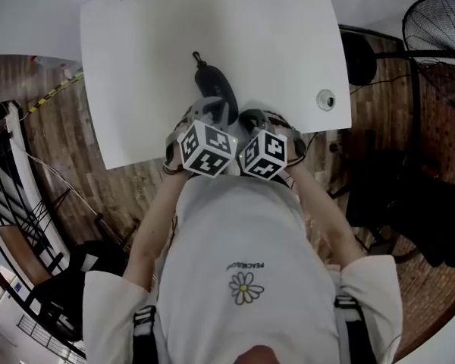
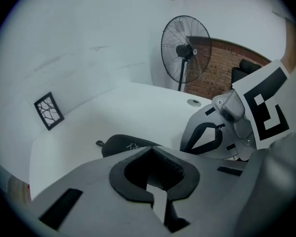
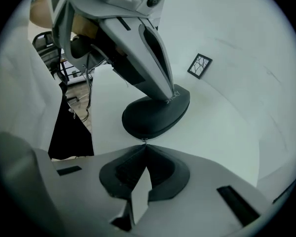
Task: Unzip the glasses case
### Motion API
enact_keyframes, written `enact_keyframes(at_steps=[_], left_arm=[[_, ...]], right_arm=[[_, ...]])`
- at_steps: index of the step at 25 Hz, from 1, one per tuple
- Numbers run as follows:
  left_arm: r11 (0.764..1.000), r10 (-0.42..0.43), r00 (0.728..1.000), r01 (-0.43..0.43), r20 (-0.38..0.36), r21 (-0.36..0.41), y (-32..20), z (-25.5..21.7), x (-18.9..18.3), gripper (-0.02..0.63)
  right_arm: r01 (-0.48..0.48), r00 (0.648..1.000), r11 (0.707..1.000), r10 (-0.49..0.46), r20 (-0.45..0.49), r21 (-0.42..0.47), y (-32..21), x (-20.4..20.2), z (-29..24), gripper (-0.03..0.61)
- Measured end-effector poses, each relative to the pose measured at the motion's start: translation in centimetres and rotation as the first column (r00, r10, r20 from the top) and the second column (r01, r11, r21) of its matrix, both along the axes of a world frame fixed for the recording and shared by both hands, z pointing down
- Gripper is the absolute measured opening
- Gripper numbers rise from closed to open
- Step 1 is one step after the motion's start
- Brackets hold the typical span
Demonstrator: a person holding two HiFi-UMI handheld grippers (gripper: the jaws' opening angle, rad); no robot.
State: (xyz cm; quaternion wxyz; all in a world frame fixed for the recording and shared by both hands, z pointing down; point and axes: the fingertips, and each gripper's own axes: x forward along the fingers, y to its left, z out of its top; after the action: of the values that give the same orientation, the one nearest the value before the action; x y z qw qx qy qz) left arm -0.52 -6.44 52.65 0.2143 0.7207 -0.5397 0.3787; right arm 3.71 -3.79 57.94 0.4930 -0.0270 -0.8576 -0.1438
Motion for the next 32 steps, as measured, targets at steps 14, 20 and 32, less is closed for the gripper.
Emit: enact_keyframes(at_steps=[14, 20, 32], left_arm=[[1.0, -0.026, 1.0, 0.026, -0.004, -0.003, -0.3, -0.2, -0.8, 0.011], [0.999, -0.053, 0.998, 0.053, -0.044, 0.0, -0.5, -0.4, -0.7, 0.011], [0.987, -0.157, 0.987, 0.157, -0.024, 0.024, -0.6, -3.3, -6.2, 0.012]], right_arm=[[0.265, 0.964, 0.959, -0.263, -0.029, 0.104, -6.1, -5.6, -0.6, 0.006], [0.381, 0.924, 0.915, -0.38, -0.034, 0.135, -9.2, -10.5, -1.0, 0.006], [-0.182, 0.982, 0.982, 0.184, 0.052, -0.04, -11.9, -5.9, -1.6, 0.006]])
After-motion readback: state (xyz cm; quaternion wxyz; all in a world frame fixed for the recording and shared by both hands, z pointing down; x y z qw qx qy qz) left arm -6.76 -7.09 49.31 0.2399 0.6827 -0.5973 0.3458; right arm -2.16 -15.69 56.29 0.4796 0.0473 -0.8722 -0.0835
